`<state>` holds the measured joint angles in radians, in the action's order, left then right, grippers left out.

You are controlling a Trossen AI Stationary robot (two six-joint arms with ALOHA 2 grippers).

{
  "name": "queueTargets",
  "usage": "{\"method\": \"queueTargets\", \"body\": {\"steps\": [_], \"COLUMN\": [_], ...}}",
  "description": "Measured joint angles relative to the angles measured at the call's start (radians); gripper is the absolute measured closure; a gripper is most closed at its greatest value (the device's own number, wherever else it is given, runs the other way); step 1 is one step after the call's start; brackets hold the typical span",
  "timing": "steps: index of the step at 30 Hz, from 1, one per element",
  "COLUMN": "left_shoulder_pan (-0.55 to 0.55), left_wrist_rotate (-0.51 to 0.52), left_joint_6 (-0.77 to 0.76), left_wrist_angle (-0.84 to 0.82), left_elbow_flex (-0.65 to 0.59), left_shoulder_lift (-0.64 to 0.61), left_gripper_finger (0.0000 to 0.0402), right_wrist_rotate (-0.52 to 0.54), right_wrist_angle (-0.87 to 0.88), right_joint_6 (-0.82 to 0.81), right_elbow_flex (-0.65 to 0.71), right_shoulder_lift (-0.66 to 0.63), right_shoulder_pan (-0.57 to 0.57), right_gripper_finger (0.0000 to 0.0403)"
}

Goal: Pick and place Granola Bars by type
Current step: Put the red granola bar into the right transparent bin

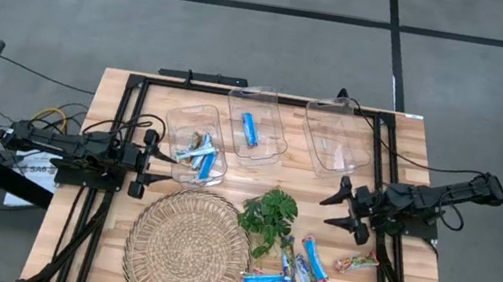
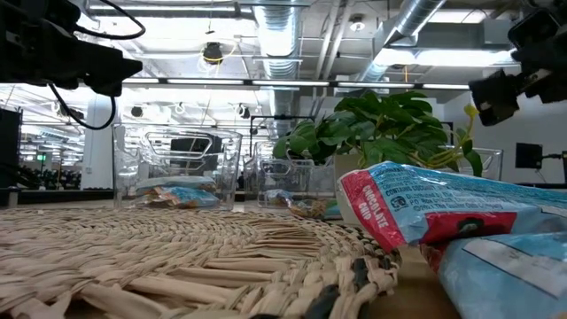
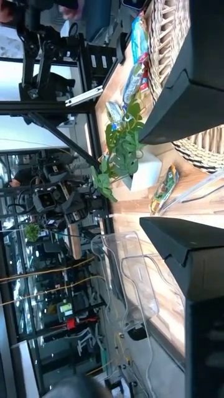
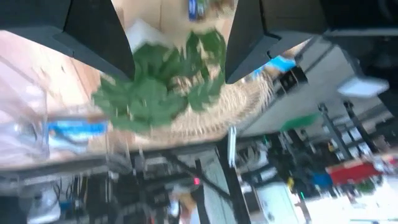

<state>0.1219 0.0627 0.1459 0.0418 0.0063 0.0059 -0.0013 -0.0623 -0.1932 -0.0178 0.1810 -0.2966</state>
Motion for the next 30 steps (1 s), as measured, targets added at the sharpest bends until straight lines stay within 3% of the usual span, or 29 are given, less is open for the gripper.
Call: {"method": "queueTargets", "body": {"steps": [9,17,24,30], "left_shoulder_pan": [0.000,0.000,0.000,0.000], "left_wrist_rotate": [0.000,0.000,0.000,0.000], "left_joint_6": [-0.005,-0.004,-0.003,-0.010], "left_wrist_angle": [0.000,0.000,0.000,0.000], "left_elbow_flex": [0.000,0.000,0.000,0.000], "left_shoulder_lift": [0.000,0.000,0.000,0.000], "left_gripper_finger": [0.0206,0.0206,0.0206,0.0206], "right_wrist_rotate": [0.001,0.009,0.029,-0.034], "right_wrist_angle": [-0.031,-0.043,0.037,0.342], "right_joint_6": [-0.025,-0.302,-0.357,-0.357], "right_elbow_flex": [-0.004,-0.006,-0.133,-0.346], "right_shoulder_lift": [0.001,0.014,0.181,0.394], "right_shoulder_pan": [-0.005,-0.004,-0.005,-0.014], "right_gripper_finger": [0.0159,0.0159,0.0159,0.0159]}}
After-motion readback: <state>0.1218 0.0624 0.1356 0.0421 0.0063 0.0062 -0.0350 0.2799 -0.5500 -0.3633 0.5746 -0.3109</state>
